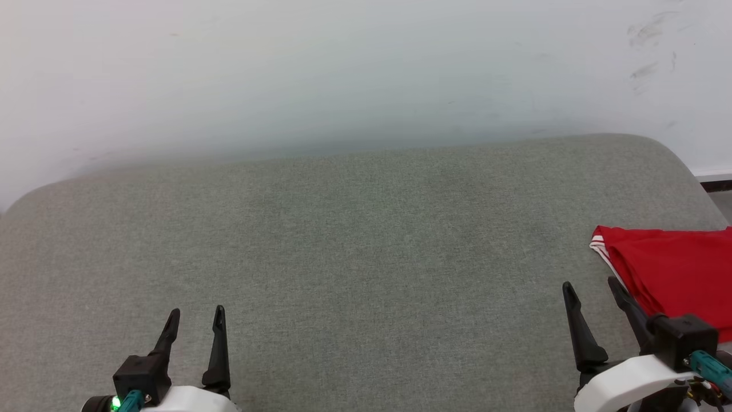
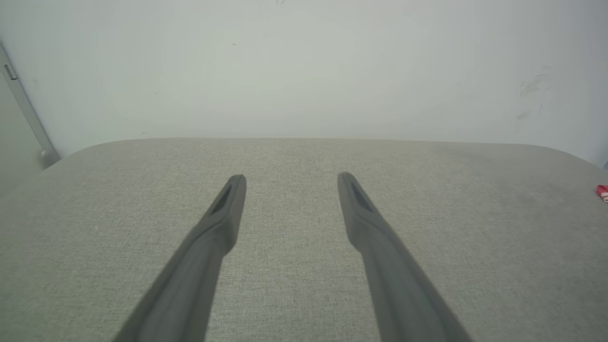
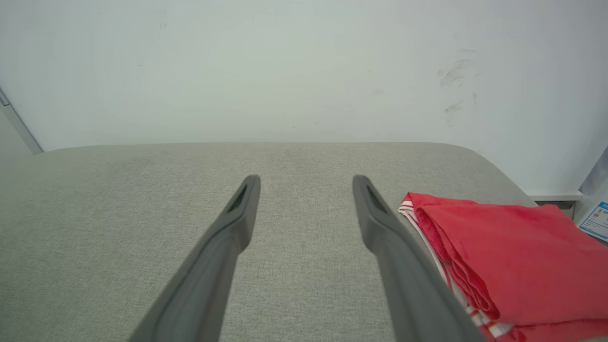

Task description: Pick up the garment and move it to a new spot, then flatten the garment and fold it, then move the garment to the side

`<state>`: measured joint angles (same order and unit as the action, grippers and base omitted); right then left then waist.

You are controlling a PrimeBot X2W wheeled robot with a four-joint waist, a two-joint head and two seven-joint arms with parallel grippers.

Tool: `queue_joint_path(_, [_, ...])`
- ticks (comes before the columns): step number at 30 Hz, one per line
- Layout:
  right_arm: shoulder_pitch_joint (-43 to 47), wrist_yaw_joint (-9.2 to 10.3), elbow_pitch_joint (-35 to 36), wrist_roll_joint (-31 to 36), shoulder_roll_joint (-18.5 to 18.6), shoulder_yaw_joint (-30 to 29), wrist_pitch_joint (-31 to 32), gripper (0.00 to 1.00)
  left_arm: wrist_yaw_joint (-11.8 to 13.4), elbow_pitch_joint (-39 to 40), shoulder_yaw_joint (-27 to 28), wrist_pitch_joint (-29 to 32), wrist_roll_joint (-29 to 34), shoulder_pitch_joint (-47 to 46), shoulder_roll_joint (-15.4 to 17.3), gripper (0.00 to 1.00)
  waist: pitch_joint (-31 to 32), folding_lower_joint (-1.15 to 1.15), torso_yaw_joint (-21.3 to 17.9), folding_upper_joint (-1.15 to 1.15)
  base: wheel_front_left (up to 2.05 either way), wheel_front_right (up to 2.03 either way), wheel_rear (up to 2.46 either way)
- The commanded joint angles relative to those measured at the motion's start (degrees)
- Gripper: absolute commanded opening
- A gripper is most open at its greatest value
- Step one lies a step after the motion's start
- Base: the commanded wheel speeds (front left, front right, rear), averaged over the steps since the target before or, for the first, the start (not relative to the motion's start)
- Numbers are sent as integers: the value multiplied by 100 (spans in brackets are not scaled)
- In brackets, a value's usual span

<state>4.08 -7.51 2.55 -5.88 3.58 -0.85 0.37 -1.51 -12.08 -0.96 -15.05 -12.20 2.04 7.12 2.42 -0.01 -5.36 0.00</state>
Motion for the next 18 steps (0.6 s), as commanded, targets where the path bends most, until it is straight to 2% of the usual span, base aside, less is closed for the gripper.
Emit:
queue_joint_path(1, [41, 4, 5, 6, -12, -5, -7, 100, -19, -6, 30, -15, 42, -44, -2, 100, -4, 1, 0, 0, 0, 0, 0])
queue_joint_path(10, [-5, 4, -59, -55, -10, 24, -42, 100, -90, -41, 56, -15, 84, -80, -55, 100, -14, 1, 9, 0, 0, 0, 0])
queue_joint_path(11, [1, 0, -72, -66, 0, 17, -35, 0, -94, -58, 58, 1, 41, -16, -51, 0, -15, 1, 8, 0, 0, 0, 0])
queue_joint_path(13, [11, 0, -150, -122, -1, 25, -38, 0, -103, -146, 86, 44, -17, -18, -70, 0, -16, 1, 9, 0, 0, 0, 0])
queue_joint_path(18, [-61, 0, -246, -762, -3, -10, 3, 0, -139, -204, 187, 249, -577, -128, -94, 0, -26, 1, 32, 0, 0, 0, 0])
